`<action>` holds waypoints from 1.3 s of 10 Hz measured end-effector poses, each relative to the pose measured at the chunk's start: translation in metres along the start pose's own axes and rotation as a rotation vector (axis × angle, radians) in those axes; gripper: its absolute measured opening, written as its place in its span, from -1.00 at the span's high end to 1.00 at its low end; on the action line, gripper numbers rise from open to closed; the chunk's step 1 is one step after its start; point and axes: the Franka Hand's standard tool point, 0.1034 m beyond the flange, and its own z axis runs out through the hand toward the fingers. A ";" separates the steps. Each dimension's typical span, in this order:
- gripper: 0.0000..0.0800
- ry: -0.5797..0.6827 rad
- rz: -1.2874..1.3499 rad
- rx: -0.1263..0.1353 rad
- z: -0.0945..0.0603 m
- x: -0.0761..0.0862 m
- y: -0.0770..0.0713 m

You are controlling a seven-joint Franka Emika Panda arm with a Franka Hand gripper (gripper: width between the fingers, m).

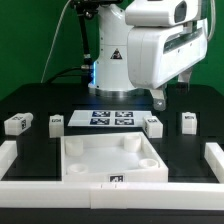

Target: Assemble one leg

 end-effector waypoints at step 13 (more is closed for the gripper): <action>-0.62 -0.049 -0.461 0.032 0.043 -0.062 -0.012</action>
Offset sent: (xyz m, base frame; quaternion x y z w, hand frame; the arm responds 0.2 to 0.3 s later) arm 0.0000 0.0000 0.0000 0.0000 0.0000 0.0000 1.0000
